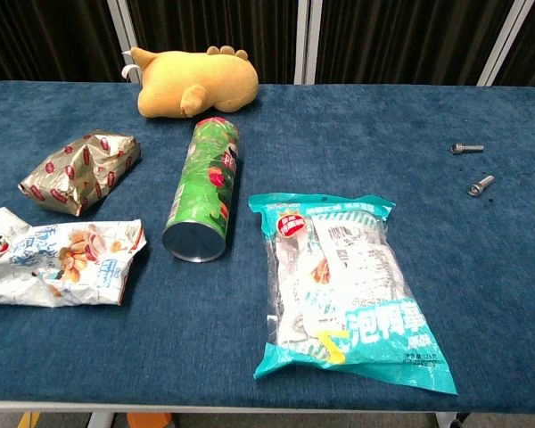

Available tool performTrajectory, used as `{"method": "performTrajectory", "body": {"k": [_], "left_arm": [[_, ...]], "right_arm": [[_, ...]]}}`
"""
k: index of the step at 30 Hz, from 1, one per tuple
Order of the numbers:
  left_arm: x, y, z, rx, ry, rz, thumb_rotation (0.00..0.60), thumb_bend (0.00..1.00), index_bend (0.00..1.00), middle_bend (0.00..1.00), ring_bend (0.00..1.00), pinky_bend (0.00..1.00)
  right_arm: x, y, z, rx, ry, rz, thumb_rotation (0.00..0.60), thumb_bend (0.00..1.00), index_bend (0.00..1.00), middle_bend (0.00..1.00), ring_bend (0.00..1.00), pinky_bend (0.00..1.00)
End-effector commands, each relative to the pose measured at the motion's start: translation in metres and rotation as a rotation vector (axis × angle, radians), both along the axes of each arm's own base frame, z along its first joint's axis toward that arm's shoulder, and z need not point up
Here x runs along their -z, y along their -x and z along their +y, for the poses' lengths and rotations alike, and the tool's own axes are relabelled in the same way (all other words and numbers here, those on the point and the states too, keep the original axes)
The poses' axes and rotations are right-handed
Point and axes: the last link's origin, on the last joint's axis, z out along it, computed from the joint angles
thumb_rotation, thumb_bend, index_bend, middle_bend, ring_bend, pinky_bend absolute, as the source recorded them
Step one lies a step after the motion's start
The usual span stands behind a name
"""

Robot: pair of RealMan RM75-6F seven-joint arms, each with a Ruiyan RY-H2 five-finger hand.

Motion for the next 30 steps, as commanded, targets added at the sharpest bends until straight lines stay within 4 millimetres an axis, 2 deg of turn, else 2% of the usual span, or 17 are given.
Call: {"method": "performTrajectory", "body": {"k": [1,6,10,20,26,30], "left_arm": [[0.001,0.001,0.000,-0.006,-0.002,-0.001,0.600,0.01,0.14,0.12,0.05,0.17],[0.002,0.002,-0.002,-0.021,0.002,-0.004,0.600,0.01,0.14,0.12,0.05,0.17],[0.000,0.001,-0.001,-0.013,0.003,-0.002,0.600,0.01,0.14,0.12,0.05,0.17],[0.005,0.003,-0.006,-0.025,0.000,-0.004,0.600,0.01,0.14,0.12,0.05,0.17],[0.004,0.006,-0.004,-0.032,-0.002,-0.001,0.600,0.01,0.14,0.12,0.05,0.17],[0.005,0.008,-0.003,-0.036,0.003,-0.001,0.600,0.01,0.14,0.12,0.05,0.17]], "right_arm": [[-0.001,0.001,-0.003,-0.001,-0.002,0.013,0.600,0.29,0.00,0.00,0.00,0.00],[0.003,0.000,-0.015,0.001,-0.031,0.007,0.600,0.29,0.00,0.00,0.00,0.00],[0.009,-0.005,-0.037,-0.003,-0.083,0.008,0.600,0.29,0.00,0.00,0.00,0.00],[0.051,-0.028,-0.113,-0.050,-0.294,0.099,0.600,0.30,0.16,0.02,0.00,0.00],[0.080,-0.031,-0.139,-0.049,-0.352,0.126,0.600,0.32,0.19,0.02,0.00,0.00],[0.096,-0.031,-0.146,-0.053,-0.371,0.140,0.600,0.32,0.23,0.02,0.00,0.00]]}}
